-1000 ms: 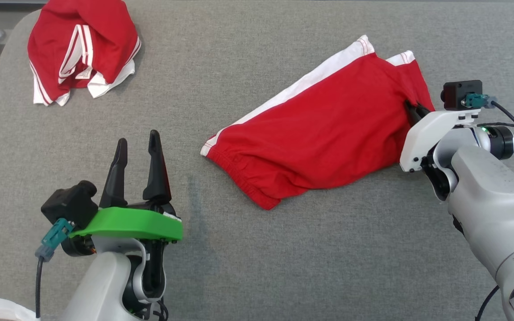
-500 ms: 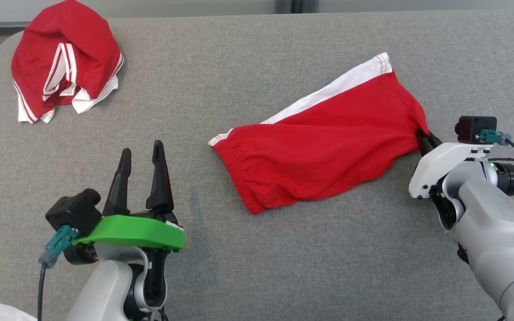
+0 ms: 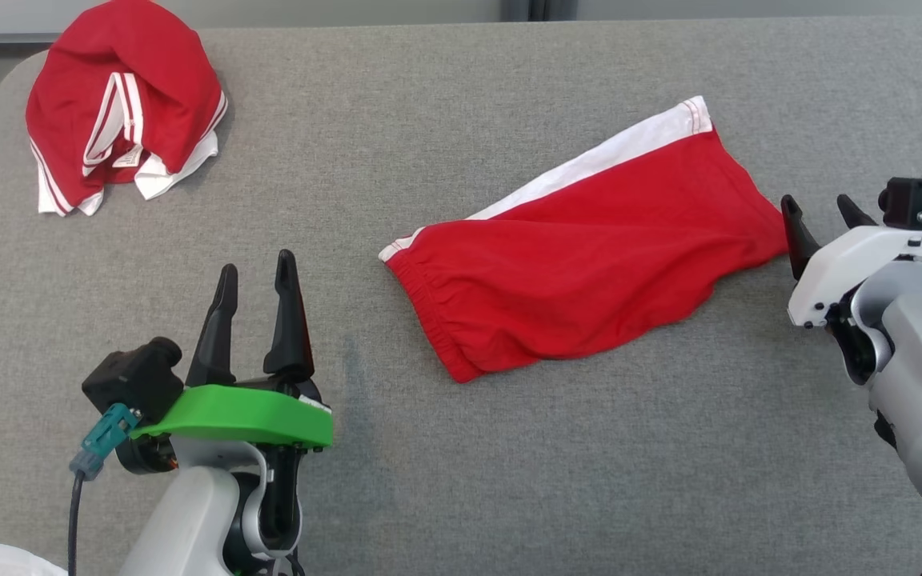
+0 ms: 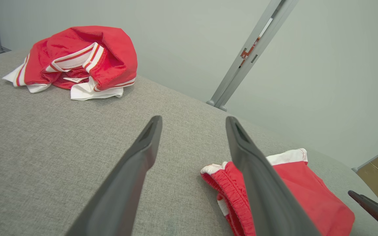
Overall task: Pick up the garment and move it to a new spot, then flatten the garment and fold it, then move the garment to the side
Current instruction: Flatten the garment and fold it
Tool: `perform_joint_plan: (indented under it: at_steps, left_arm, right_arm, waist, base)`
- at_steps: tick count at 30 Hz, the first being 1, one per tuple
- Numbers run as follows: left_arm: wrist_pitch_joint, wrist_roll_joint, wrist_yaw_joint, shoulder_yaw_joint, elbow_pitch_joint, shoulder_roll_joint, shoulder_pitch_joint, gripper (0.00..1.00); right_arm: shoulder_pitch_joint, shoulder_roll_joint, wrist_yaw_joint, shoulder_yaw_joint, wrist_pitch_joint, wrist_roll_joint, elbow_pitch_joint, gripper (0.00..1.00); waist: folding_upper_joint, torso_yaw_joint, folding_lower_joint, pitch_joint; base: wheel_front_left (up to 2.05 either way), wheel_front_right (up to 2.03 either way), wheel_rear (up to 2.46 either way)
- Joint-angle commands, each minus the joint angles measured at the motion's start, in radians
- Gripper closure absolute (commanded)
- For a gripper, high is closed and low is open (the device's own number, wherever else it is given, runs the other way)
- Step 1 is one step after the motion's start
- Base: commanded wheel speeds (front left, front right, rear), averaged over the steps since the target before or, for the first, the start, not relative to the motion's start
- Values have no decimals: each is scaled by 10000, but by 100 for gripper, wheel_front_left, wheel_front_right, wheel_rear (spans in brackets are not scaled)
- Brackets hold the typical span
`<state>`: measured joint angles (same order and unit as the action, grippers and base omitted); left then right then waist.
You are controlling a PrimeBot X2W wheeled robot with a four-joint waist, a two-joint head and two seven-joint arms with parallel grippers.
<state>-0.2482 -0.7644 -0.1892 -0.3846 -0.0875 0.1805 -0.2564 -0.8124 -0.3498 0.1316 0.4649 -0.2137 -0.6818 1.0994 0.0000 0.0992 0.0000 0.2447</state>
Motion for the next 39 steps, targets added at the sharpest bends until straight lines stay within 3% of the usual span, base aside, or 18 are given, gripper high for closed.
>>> perform_joint_plan:
  at_steps: [1,7,15,16,17,18,19,20,21,28,39]
  left_arm:
    - [-57,-68,48,44,12,15,40,0]
    - [-86,-29,113,32,-29,-83,-243,0]
    - [-105,-3,214,128,-190,-188,-313,0]
    - [-112,2,214,141,-208,-198,-318,0]
    - [-118,10,230,151,-228,-207,-323,0]
    - [-124,20,240,163,-236,-214,-330,0]
    - [-129,37,248,173,-240,-227,-346,0]
    - [-135,60,250,170,-240,-232,-358,0]
    - [-139,120,254,164,-251,-213,-364,0]
    - [-157,290,257,165,-472,-122,-292,0]
    - [-161,752,149,84,-1030,27,-47,0]
  right_arm:
    - [-112,-49,-18,98,222,96,-58,0]
    - [-371,-227,-18,641,1677,239,-141,0]
    - [53,-127,-7,1241,3241,-469,-800,0]
    - [84,-150,-7,1310,3304,-496,-865,13]
    - [108,-192,-7,1383,3338,-494,-915,56]
    - [111,-221,-8,1417,3286,-473,-931,67]
    - [100,-248,-10,1422,3154,-439,-923,91]
    - [80,-257,-10,1399,3007,-415,-908,91]
    - [33,-248,-11,1327,2796,-400,-869,100]
    - [113,-248,-18,755,1461,-566,-553,100]
    - [1699,-399,-18,-381,-181,-1396,-797,100]
  waist:
    - [0,78,0,70]
    - [0,382,0,295]
    - [0,642,0,391]
    - [0,647,0,388]
    - [0,648,0,384]
    - [0,644,0,378]
    - [0,637,0,370]
    - [0,628,0,359]
    - [0,608,0,341]
    - [0,276,0,3]
    - [0,-620,0,-555]
  base:
    - [0,0,0]
    - [0,0,0]
    - [0,0,0]
    - [0,0,0]
    - [0,0,0]
    - [0,0,0]
    - [0,0,0]
    - [0,0,0]
    - [0,0,0]
    - [0,0,0]
    - [0,0,0]
